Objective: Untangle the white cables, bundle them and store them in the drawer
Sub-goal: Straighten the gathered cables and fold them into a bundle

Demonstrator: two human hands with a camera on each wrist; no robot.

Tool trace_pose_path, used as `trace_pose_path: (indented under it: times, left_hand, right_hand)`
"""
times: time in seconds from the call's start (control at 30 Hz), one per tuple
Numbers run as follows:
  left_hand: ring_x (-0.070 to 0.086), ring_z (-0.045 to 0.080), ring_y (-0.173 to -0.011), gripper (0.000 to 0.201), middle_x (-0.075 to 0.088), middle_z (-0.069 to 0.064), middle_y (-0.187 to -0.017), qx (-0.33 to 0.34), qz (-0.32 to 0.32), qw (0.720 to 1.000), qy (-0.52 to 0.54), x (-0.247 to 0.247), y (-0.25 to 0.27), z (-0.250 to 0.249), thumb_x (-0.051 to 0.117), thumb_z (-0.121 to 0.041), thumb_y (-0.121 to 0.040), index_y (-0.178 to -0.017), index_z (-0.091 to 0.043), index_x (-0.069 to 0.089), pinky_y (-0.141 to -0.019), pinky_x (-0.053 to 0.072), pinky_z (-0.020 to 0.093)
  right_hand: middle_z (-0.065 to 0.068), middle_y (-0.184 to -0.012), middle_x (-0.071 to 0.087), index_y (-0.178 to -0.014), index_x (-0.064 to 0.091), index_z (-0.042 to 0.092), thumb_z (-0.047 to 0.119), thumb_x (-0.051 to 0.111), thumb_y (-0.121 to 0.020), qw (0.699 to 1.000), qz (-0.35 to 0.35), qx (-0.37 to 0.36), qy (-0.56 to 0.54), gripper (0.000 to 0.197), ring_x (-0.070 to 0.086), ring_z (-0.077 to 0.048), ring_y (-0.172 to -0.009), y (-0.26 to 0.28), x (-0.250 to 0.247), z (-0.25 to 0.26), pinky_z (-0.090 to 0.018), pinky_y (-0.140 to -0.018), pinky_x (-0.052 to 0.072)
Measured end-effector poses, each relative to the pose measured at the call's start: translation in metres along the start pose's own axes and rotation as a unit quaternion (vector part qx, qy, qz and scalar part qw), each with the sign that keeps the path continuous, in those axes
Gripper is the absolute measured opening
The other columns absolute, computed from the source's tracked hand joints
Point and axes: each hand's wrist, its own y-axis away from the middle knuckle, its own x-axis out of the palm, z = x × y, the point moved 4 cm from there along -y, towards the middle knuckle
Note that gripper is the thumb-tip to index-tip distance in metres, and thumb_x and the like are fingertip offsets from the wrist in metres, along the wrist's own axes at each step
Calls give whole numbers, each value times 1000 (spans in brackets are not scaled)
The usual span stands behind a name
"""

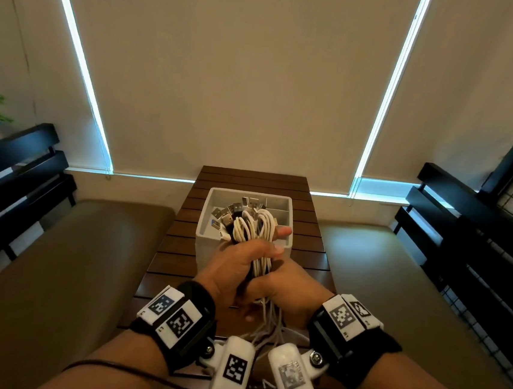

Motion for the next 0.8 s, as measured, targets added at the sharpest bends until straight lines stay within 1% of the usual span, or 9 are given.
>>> trace_pose_path:
  times: [0.1,0.2,0.27,0.33,0.37,0.47,0.6,0.73,0.8]
  left_hand:
    - [57,20,-123,46,67,3,-124,-2,8,1000,-2,2,-2,-4,66,-26,-72,-118,-26,70,-96,49,42]
    - [54,20,-126,46,66,1,-127,-16,23,1000,9,5,-2,-7,62,-22,-77,-123,-24,66,-101,45,44]
    - [60,29,-117,48,69,4,-116,-27,32,999,16,6,-2,-6,62,-24,-76,-124,-24,65,-82,55,41]
    - [70,28,-86,49,69,5,-95,-54,52,996,38,8,1,-4,63,-24,-76,-125,-24,65,-55,55,35]
    - [69,25,-75,49,68,6,-91,-66,58,995,52,8,2,-3,63,-24,-76,-125,-23,65,-53,53,34]
    - [66,25,-92,48,70,7,-103,-80,41,992,84,7,2,2,68,-22,-72,-120,-19,69,-73,52,37]
    - [66,28,-106,29,74,4,-106,-61,-90,991,77,10,6,5,73,-13,-77,-106,-14,73,-89,52,42]
    - [67,25,-99,43,73,7,-103,-41,-201,975,87,22,17,6,82,-20,-70,-110,-15,67,-80,56,41]
    - [65,24,-96,49,71,5,-102,-42,-223,968,104,30,20,5,86,-22,-63,-107,-17,65,-75,56,40]
  right_hand:
    - [-11,-80,71,-100,63,-1,-11,62,-78,999,38,-2,-32,24,68,-21,-65,5,-2,0,-28,-54,53]
    - [-16,-100,71,-114,61,4,3,76,-75,995,59,6,-83,42,70,-31,-88,7,-2,2,-40,-74,58]
    - [-18,-91,69,-108,63,4,5,78,-72,999,18,7,-37,39,67,-26,-67,5,-2,2,-34,-57,54]
    - [-26,-77,62,-98,61,1,-3,70,-71,999,-29,-1,21,28,54,-23,-49,5,-4,0,-27,-43,42]
    - [-26,-72,60,-96,60,1,-6,66,-70,998,-43,-5,41,27,51,-23,-46,4,-4,-1,-26,-42,40]
    - [-1,-61,64,-95,63,11,-10,63,-68,993,-82,-30,79,34,58,-14,-49,3,-4,0,-24,-44,44]
    - [2,-86,72,-108,68,19,-5,65,-69,975,-151,-55,155,45,69,-11,-82,2,-6,-1,-26,-70,55]
    - [7,-80,62,-99,64,16,14,52,-94,941,-211,-8,264,13,60,-8,-76,1,-14,5,-11,-61,41]
    - [2,-88,61,-100,60,16,20,47,-98,924,-231,11,303,13,60,-12,-87,1,-10,4,-8,-67,41]
